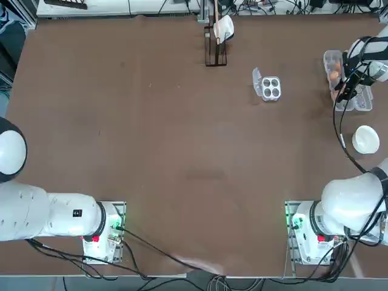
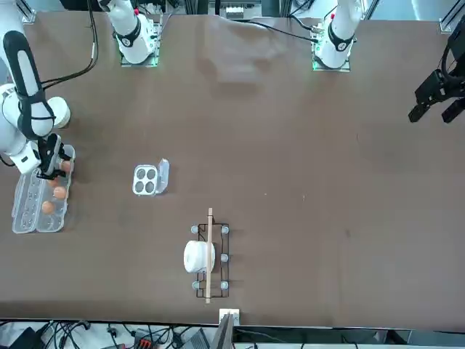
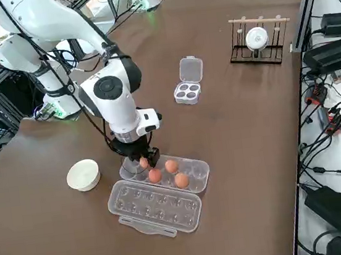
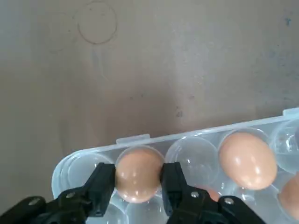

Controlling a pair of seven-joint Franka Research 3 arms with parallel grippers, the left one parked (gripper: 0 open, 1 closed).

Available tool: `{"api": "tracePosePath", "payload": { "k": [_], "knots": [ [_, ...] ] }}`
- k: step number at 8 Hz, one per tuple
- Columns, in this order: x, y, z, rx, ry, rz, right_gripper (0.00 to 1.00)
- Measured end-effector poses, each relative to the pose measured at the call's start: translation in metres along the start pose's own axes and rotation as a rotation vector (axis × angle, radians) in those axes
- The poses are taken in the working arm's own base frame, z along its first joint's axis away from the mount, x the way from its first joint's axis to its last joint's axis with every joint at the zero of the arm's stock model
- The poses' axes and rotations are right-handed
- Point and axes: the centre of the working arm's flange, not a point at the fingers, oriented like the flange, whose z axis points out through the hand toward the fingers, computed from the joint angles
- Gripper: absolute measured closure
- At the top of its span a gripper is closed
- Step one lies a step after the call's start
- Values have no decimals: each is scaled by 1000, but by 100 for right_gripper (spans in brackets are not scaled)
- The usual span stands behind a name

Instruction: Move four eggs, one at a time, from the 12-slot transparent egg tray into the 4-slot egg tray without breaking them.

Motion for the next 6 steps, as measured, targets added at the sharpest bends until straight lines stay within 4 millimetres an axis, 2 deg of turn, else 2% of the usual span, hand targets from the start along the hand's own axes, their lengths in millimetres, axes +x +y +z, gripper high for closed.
{"api": "tracePosePath", "payload": {
  "k": [3,6],
  "knots": [
    [0,-1,-5,9,5,4,42],
    [2,-4,-22,21,15,10,44]
  ]
}}
